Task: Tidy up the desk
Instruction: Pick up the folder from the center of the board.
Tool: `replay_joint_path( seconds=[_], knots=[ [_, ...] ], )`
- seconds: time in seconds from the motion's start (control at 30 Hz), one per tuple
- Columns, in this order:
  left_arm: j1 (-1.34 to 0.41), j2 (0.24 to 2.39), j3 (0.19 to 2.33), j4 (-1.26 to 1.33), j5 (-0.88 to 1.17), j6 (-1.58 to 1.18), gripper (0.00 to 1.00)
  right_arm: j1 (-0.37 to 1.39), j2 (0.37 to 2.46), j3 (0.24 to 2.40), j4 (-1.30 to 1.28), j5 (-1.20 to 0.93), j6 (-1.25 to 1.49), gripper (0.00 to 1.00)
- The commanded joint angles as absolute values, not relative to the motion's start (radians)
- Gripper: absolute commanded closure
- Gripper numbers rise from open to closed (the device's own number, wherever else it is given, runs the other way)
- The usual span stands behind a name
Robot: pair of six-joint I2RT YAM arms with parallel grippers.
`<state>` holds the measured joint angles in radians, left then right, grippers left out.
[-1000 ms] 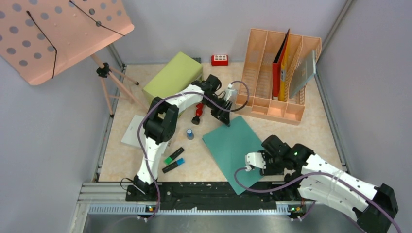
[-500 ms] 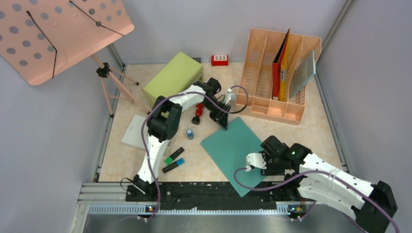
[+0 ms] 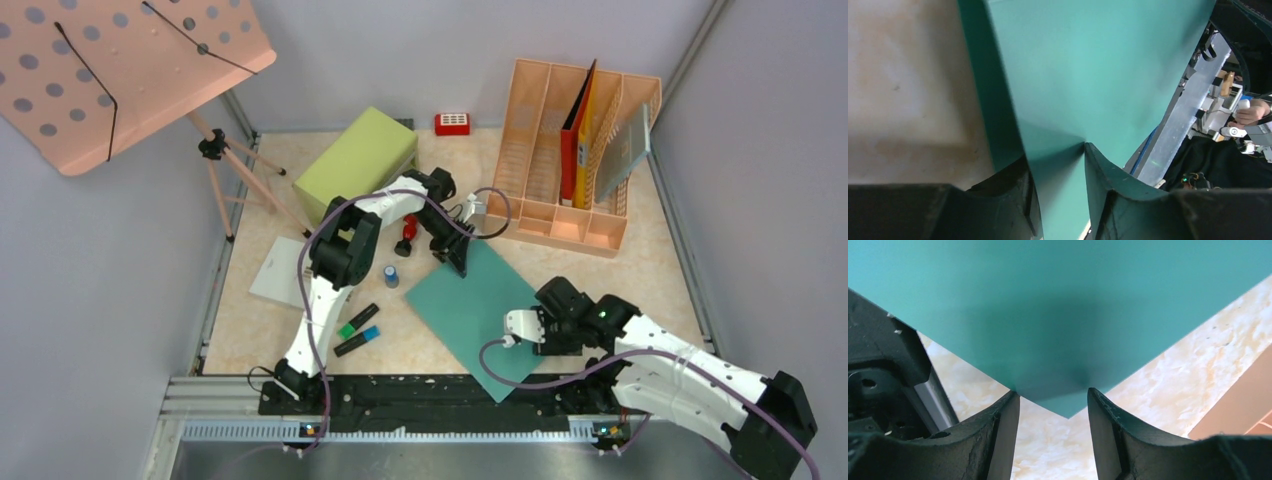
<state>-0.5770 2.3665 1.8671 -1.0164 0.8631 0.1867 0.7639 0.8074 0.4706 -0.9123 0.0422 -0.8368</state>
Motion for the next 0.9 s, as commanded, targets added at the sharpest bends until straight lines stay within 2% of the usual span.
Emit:
replay_joint_path(
  seconds=[0.0,0.07,0.17,0.2,0.33,0.43,0.67,0.77,0.87],
  knots=[
    [-0.641,2.372,1.873,-1.070,1.000,0.168,0.65,0.757,0.802,0.506,-0.615,0.047,-0.844,0.49],
    [-0.641,2.365,1.876,-1.062,1.008,0.162,0.74,0.757,0.801,0.504,-0.612,0.053,-0.839,0.49],
    [-0.641,2.345,1.886,-1.069,0.999,0.169,0.98,0.751,0.792,0.511,-0.617,0.049,-0.833,0.42],
    [-0.641,2.335,1.890,-1.073,0.988,0.172,1.00,0.748,0.783,0.517,-0.622,0.042,-0.833,0.39],
    [-0.640,2.276,1.900,-1.086,0.940,0.201,1.00,0.742,0.746,0.569,-0.678,-0.035,-0.824,0.22],
    [-0.639,2.248,1.934,-1.104,0.905,0.212,1.00,0.742,0.748,0.650,-0.776,-0.178,-0.822,0.16],
    [-0.640,2.209,2.017,-1.115,0.865,0.190,1.00,0.742,0.821,0.848,-0.998,-0.457,-0.827,0.13],
    [-0.640,2.197,2.019,-1.103,0.861,0.188,1.00,0.742,0.824,0.881,-1.054,-0.460,-0.846,0.13],
    [-0.638,2.201,2.027,-1.115,0.870,0.213,1.00,0.742,0.795,0.865,-1.093,-0.376,-0.873,0.13]
  ],
)
